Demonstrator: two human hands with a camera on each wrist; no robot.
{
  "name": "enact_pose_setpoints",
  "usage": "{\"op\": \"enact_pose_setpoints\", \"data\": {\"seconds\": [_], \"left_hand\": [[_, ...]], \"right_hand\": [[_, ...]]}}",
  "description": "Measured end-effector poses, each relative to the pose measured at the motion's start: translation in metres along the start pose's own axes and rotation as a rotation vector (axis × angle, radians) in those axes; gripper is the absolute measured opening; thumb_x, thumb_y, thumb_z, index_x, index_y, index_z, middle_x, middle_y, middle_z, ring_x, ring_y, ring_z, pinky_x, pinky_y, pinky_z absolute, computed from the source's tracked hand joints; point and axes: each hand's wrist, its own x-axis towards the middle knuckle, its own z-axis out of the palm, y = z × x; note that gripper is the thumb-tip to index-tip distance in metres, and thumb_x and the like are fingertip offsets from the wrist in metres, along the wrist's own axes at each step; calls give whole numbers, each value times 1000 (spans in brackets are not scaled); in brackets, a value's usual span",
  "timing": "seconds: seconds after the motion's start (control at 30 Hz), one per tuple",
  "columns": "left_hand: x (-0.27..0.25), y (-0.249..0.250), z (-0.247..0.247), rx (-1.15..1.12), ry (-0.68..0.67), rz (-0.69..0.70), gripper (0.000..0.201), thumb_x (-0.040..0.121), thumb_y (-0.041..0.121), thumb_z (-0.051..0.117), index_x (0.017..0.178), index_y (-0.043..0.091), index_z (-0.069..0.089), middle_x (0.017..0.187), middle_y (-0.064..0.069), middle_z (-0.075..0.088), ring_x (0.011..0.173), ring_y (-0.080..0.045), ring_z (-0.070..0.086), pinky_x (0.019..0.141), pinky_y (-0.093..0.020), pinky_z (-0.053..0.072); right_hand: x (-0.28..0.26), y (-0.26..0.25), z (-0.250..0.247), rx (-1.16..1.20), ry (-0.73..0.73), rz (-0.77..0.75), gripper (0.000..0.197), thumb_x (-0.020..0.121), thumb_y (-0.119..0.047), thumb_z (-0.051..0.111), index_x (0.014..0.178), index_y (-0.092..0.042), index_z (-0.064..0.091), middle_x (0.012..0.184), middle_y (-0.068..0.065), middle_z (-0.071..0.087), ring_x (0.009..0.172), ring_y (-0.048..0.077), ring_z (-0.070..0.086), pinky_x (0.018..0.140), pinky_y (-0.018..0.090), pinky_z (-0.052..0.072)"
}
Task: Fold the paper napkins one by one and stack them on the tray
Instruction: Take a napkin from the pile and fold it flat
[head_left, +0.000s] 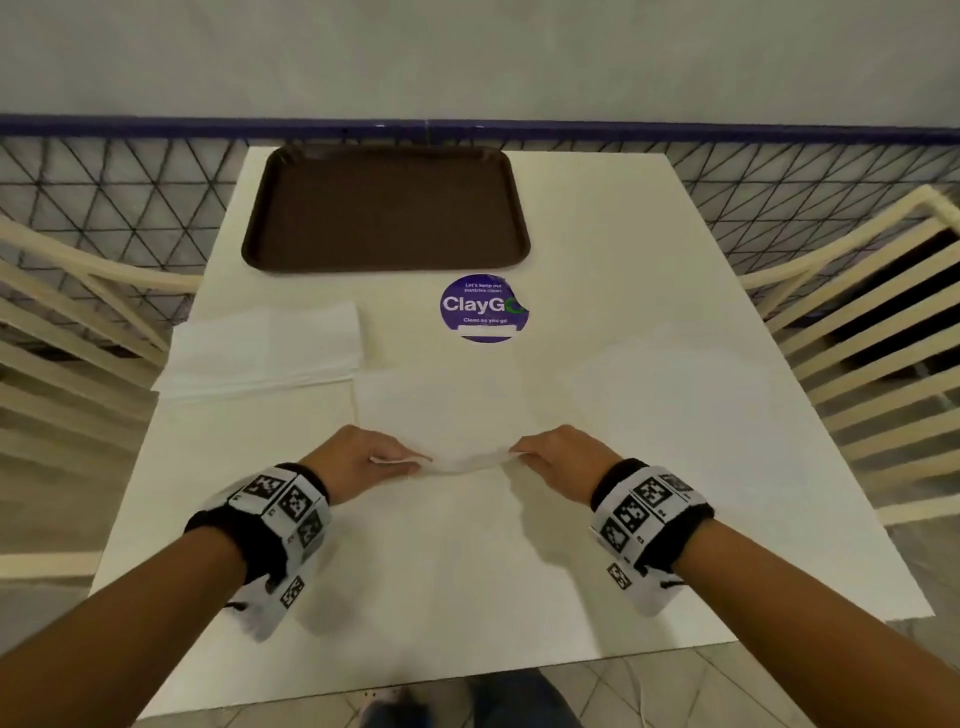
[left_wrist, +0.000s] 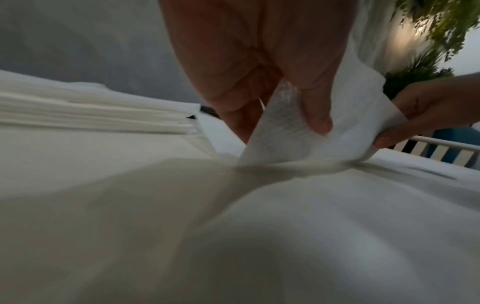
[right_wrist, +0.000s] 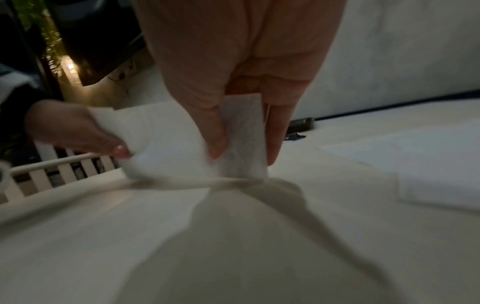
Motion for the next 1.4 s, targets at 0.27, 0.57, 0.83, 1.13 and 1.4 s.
{"op": "enact_pose_setpoints", "data": {"seconds": [0.27,0.57,0.83,1.13,1.4], "left_hand": [[-26,-19,-3,-111,7,-327,19,90,38,56,93,22,67,92,2,64,89,-13,55,75,-18,41],[-6,-21,-10,-318,50,-504,38,91,34,56,115,6,60,116,-15,62,101,-29,61,93,-41,50],[2,-24,-19,-295,58,-597,48,93,38,50,115,-3,58,115,-20,62,101,-32,62,93,-38,49],[6,-31,-21,-214,125,-606,35,94,38,48,71,13,54,72,-4,62,47,-1,59,48,-8,42],[10,-26,-22,-47,153,-629,45,95,41,44,60,13,36,60,0,48,62,-18,50,47,-13,38]], "right_hand": [[-1,-15,-2,97,-115,80,24,98,-25,43,104,-14,63,105,4,65,96,20,51,71,23,33],[35,-16,-12,507,-15,220,32,92,-20,56,115,2,60,118,20,62,108,35,60,97,46,47],[70,-16,-8,653,-8,345,24,91,-23,56,94,1,56,91,15,55,82,27,55,74,39,48],[83,-15,-10,363,36,346,46,94,-30,52,57,-13,30,61,1,37,78,21,41,53,24,26],[87,-18,-12,328,65,352,51,93,-32,52,54,-12,26,57,3,32,75,23,40,52,26,26]]}}
